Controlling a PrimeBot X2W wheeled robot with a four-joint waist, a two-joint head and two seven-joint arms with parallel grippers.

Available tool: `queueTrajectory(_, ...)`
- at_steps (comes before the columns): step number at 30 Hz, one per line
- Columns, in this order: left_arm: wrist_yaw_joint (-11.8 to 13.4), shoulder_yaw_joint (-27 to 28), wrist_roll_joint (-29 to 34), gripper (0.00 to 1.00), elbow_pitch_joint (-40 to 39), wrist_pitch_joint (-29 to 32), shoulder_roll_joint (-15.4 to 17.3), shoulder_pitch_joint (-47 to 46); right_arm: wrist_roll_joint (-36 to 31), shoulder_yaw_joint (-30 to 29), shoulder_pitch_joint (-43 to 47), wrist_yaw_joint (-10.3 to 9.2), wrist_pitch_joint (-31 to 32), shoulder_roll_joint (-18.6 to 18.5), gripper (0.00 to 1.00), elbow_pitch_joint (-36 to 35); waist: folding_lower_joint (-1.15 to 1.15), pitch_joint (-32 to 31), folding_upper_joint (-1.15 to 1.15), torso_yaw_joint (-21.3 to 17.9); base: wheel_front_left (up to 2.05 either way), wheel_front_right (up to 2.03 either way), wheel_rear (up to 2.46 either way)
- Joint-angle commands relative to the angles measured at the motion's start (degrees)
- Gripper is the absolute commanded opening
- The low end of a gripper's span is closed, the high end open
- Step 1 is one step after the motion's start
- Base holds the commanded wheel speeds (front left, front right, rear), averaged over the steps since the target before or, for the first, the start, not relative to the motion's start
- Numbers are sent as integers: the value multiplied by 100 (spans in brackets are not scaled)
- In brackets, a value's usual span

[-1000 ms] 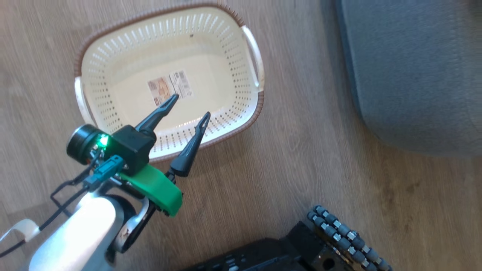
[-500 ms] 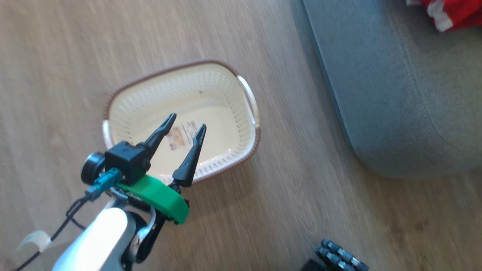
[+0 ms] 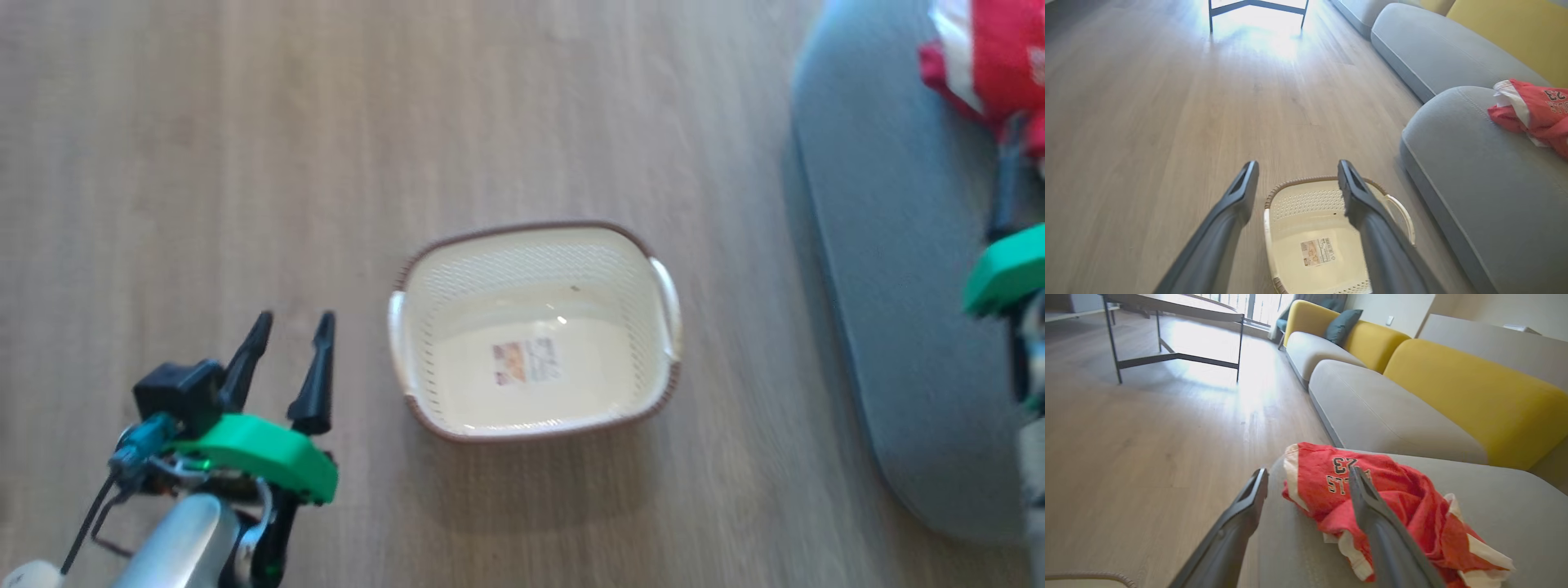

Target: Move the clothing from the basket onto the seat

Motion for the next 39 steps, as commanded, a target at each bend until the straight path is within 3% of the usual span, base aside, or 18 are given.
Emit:
queueTrajectory(1, 35, 258, -36, 100, -121, -57, 83, -65, 44, 114, 38, 40, -21, -47, 100, -211, 1, -461, 0, 502, 0, 0, 0)
queueTrajectory(9, 68, 530, 26, 100, 255, -109, 137, 200, 147, 381, 827, 40, -355, 356, 100, -251, 1, -899, 0, 1223, 0, 0, 0)
queueTrajectory(15, 45, 706, 29, 100, 364, -120, 145, 413, 44, 402, 1335, 40, -687, 764, 100, -50, 1, -1124, 0, 1463, 0, 0, 0)
queueTrajectory(22, 5, 850, 104, 100, 316, -124, 100, 606, -110, 449, 1663, 40, -904, 1011, 100, 81, 1, -1254, 0, 1345, 0, 0, 0)
queueTrajectory(39, -8, 976, 267, 100, 101, -125, -32, 844, -235, 429, 1925, 40, -1031, 1178, 100, 97, 1, -1481, 0, 910, 0, 0, 0)
